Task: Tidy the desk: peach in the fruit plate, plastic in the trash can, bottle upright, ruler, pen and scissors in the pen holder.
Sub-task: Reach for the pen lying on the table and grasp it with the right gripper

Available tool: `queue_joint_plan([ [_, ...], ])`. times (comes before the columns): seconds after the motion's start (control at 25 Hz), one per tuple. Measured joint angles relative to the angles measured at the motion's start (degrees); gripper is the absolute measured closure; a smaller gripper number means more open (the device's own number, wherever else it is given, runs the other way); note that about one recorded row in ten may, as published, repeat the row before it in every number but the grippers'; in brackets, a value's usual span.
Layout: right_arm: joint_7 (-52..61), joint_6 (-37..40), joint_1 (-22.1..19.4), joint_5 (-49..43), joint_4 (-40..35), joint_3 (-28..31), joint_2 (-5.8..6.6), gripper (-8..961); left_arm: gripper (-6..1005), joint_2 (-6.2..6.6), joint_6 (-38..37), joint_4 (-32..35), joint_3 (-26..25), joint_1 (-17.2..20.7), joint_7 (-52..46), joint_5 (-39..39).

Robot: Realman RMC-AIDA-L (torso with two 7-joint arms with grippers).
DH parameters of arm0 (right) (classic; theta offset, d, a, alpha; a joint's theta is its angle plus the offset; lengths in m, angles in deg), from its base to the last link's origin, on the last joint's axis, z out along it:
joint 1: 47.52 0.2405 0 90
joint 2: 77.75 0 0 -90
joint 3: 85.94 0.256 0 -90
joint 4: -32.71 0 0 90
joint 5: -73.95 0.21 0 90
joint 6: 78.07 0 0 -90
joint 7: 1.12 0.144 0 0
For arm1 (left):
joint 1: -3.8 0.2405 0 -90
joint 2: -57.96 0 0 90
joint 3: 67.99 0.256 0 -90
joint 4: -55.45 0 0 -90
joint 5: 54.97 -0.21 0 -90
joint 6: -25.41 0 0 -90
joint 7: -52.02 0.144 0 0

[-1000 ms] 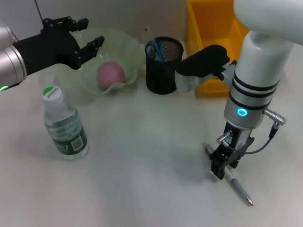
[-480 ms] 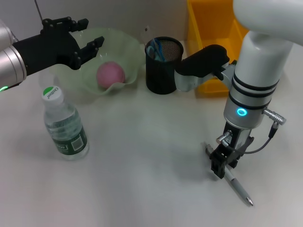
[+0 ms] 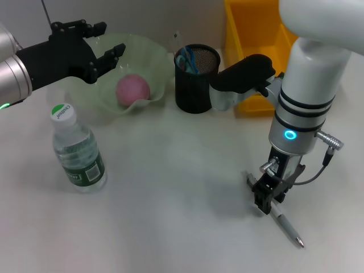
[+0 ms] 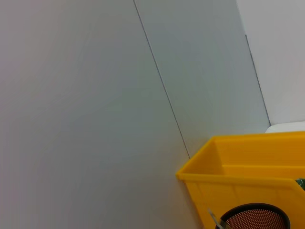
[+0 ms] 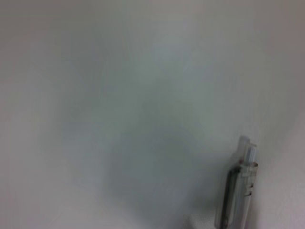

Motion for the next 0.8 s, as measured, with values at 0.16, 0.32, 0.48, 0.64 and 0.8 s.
queue_joint_plan([
  [0.16, 0.0, 0.0, 0.1, 0.0, 0.0, 0.0, 0.00, 584, 500, 0.00, 0.0, -0.1, 0.0, 0.0, 0.2, 0.0],
  [0.32, 0.0, 0.0, 0.2, 0.0, 0.1, 0.0, 0.00, 595, 500, 0.00, 0.0, -0.1, 0.0, 0.0, 0.3, 0.0],
  [0.48, 0.0, 0.0, 0.4, 0.0, 0.8, 0.0, 0.00, 605, 499, 0.00, 0.0, -0.3, 0.0, -0.2, 0.3, 0.0],
  [0.64, 0.0, -0.1, 0.4, 0.0, 1.0, 0.0, 0.00, 610, 499, 0.00, 0.0, -0.4, 0.0, -0.3, 0.3, 0.0],
  [0.8, 0.0, -0.4, 0.4, 0.0, 1.1, 0.0, 0.00, 615, 499, 0.00, 0.0, -0.4, 0.0, -0.3, 0.3, 0.0],
])
